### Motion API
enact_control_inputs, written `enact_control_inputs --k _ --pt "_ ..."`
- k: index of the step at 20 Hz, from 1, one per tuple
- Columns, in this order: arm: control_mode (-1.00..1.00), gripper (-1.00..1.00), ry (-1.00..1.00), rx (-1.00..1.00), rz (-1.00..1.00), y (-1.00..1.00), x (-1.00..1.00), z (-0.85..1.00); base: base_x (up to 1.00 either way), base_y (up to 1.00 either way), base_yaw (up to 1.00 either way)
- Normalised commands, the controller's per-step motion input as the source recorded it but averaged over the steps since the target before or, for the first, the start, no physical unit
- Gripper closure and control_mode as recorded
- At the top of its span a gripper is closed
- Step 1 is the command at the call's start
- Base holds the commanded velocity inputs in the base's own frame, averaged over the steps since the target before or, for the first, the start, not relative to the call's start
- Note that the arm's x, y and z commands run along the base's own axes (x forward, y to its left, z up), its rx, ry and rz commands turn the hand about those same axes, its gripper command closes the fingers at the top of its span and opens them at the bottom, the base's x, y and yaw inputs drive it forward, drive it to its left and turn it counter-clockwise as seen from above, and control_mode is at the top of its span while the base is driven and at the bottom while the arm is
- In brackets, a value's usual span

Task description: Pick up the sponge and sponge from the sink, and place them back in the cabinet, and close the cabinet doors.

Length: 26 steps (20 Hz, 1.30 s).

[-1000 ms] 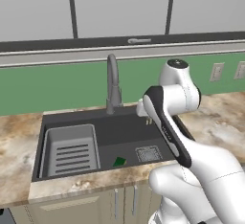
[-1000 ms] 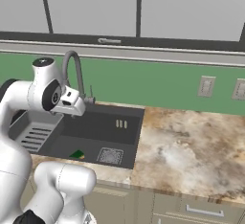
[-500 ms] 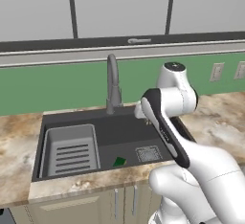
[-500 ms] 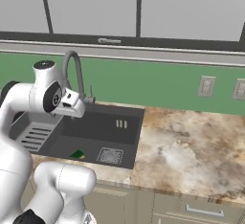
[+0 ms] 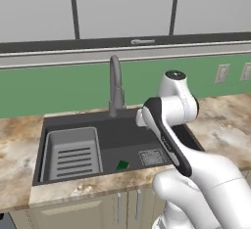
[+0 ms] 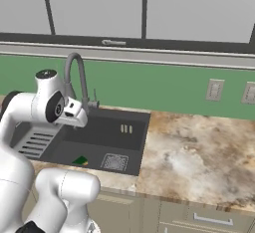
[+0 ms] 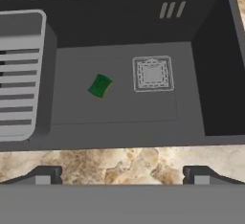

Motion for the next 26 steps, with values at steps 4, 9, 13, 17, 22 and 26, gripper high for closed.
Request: enact_control_inputs --k 4,9,13,17,22,26 --pt "-1.00 -1.00 0.00 0.00 0.00 0.07 0.04 -0.22 0.00 0.00 0.00" --pt "-1.00 -1.00 0.00 0.00 0.00 0.02 0.06 -0.18 0.00 0.00 0.00" --pt "-1.00 -1.00 0.00 0.00 0.00 0.03 0.02 -0.14 0.00 0.00 0.00" --pt "-1.00 -1.00 0.00 0.00 0.00 0.04 0.01 -0.15 0.00 0.00 0.00" --pt "-1.00 -1.00 0.00 0.00 0.00 0.08 0.03 -0.16 0.00 0.00 0.00" --pt "-1.00 -1.00 0.00 0.00 0.00 0.13 0.06 -0.15 0.00 0.00 0.00"
